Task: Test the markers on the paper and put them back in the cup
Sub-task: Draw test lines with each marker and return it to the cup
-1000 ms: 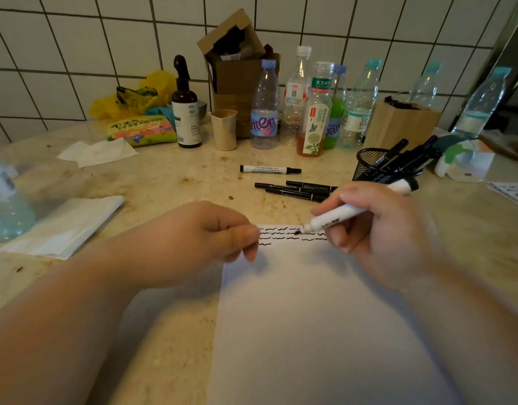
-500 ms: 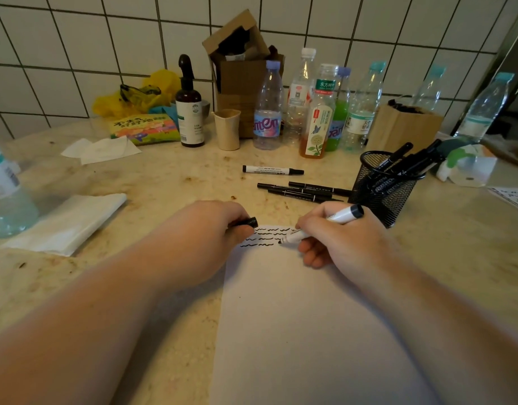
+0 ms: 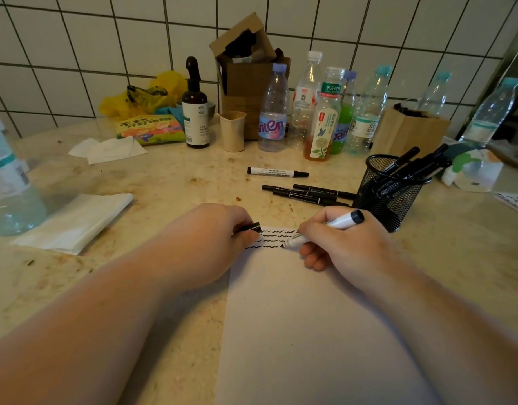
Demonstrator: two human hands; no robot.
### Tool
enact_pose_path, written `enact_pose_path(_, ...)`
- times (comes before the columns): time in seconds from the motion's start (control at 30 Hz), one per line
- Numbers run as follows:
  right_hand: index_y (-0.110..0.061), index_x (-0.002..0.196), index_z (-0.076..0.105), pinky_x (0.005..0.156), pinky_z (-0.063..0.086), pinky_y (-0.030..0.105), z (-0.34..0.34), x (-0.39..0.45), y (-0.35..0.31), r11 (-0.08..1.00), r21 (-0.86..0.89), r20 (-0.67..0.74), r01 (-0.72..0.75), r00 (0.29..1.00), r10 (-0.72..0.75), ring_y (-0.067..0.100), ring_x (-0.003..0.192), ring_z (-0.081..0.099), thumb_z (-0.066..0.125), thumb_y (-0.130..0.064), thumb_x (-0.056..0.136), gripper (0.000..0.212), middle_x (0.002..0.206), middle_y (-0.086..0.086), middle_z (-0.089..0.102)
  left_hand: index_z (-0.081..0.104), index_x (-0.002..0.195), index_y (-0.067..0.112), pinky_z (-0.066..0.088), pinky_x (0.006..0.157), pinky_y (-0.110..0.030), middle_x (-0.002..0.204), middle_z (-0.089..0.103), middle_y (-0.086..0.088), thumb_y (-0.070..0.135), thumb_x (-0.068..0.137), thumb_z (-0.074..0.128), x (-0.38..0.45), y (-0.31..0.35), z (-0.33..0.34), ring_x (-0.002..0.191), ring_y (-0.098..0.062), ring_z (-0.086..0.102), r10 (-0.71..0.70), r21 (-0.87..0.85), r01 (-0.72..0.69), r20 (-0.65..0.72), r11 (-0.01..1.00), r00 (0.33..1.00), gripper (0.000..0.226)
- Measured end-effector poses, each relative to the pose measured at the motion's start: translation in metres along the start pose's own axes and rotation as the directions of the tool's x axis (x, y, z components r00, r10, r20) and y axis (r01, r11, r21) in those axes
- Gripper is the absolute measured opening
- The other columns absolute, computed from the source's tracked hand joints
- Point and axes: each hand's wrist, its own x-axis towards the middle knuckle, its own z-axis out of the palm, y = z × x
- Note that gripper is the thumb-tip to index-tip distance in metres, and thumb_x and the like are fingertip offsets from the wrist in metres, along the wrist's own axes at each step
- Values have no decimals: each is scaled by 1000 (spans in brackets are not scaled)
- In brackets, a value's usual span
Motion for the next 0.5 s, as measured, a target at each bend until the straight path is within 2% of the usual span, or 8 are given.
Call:
enact_pose_path(0.2, -2, 76, 70, 59, 55, 35, -3, 0, -1, 999, 15, -36, -28, 999, 29, 23, 56, 67, 65, -12, 87, 16, 65, 10, 75, 65, 107, 36, 49, 71, -23, 90, 65, 14, 45, 97, 49, 0, -3, 1, 80, -3, 57, -5, -13, 5, 2, 1000, 1000, 21)
enact_pose_path(0.33, 5, 81, 68, 51, 52, 30, -7, 1, -1, 997, 42, -68, -61, 996, 64, 23, 52, 64, 64, -10, 86, 16, 63, 12, 73, 65, 106, 35, 50, 72, -24, 91, 66, 13, 45, 97, 49, 0, -3, 0, 80, -3, 58, 3, -20, -3, 4, 1000, 1000, 21)
enact_pose_path(0.5, -2, 78, 69, 48, 50, 29, -12, 2, 0, 996, 66, -153, -60, 986, 69, 21, 49, 62, 62, -10, 86, 14, 59, 10, 71, 65, 108, 35, 47, 68, -20, 91, 65, 15, 46, 97, 48, 0, -2, -1, 79, -2, 57, 15, -12, -15, 3, 1000, 1000, 22)
